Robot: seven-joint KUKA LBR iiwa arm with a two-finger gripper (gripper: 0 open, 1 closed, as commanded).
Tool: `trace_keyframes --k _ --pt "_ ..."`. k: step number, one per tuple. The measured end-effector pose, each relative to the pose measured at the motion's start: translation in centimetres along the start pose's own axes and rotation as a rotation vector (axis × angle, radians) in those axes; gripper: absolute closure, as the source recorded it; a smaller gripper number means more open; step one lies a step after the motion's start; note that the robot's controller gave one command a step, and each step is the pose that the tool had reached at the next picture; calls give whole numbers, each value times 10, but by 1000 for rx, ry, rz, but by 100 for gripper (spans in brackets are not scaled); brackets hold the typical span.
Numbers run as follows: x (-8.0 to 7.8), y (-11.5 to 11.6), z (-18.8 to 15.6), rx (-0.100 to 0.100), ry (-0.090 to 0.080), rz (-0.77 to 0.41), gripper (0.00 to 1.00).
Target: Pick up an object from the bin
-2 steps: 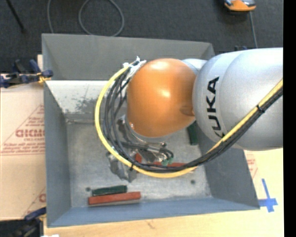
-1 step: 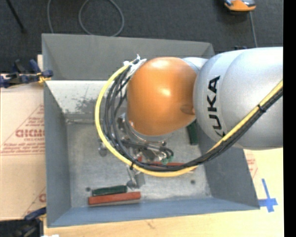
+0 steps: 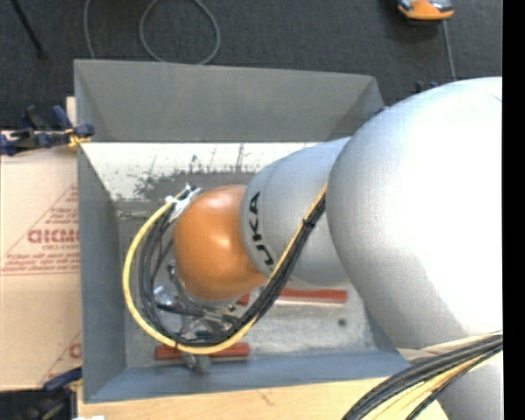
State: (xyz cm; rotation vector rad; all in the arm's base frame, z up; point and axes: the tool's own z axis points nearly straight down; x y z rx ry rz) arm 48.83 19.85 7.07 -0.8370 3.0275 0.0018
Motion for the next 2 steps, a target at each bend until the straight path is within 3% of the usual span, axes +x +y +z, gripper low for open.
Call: trace_keyframes --k 1,2 --pt "-20 -18 -6 2 -4 -330 0" --pt "-10 -144 -83 8 -4 -569 0"
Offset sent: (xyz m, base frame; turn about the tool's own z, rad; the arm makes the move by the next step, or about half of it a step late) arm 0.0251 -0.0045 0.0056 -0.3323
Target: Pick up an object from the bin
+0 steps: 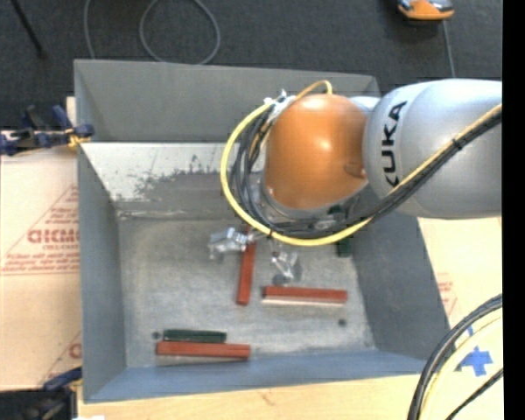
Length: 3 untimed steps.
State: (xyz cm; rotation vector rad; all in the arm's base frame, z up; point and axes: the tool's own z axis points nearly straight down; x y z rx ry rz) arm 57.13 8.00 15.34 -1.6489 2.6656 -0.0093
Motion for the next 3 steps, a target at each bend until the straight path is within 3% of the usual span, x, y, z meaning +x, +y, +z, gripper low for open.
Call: trace_keyframes --k 1,2,3 --pt "29 -47 83 -2 -2 -374 0" --pt "26 -46 81 -2 -5 -374 100" --pt "6 -51 -79 2 -4 -301 100"
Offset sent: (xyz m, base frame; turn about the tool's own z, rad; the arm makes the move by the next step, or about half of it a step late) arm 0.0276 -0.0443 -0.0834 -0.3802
